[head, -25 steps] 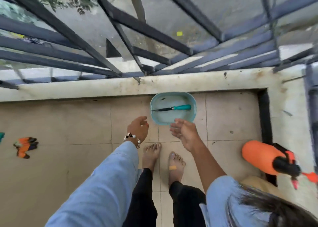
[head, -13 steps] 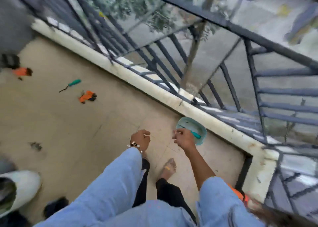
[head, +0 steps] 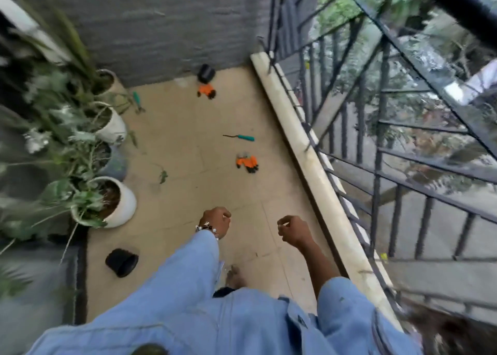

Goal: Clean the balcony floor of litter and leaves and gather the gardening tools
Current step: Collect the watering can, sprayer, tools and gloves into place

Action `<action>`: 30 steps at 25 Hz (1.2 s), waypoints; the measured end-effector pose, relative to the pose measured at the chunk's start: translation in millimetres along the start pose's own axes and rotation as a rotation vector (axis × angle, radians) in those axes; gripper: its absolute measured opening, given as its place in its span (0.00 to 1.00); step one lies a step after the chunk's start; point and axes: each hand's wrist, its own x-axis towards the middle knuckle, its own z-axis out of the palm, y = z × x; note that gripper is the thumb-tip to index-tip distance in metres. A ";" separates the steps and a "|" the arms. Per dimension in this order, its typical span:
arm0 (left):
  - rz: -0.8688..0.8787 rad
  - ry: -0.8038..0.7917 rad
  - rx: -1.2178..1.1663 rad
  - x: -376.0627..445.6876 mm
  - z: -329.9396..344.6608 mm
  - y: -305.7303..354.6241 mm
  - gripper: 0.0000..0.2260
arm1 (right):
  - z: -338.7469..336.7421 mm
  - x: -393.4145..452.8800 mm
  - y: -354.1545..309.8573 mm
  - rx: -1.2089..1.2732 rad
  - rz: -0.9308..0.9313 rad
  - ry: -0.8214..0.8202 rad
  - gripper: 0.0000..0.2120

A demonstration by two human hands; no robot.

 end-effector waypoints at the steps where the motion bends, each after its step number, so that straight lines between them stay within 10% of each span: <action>1: -0.019 0.016 -0.022 6.9 -15.6 -6.8 0.12 | 1.3 10.6 -19.4 -0.011 -0.017 -0.007 0.06; 12: -0.266 0.122 -0.176 81.1 -99.6 -63.2 0.11 | 34.9 105.3 -181.0 -0.094 -0.130 -0.245 0.09; 30: -0.233 0.106 -0.348 419.2 -286.2 89.5 0.10 | -76.4 451.8 -357.1 -0.061 0.007 -0.095 0.07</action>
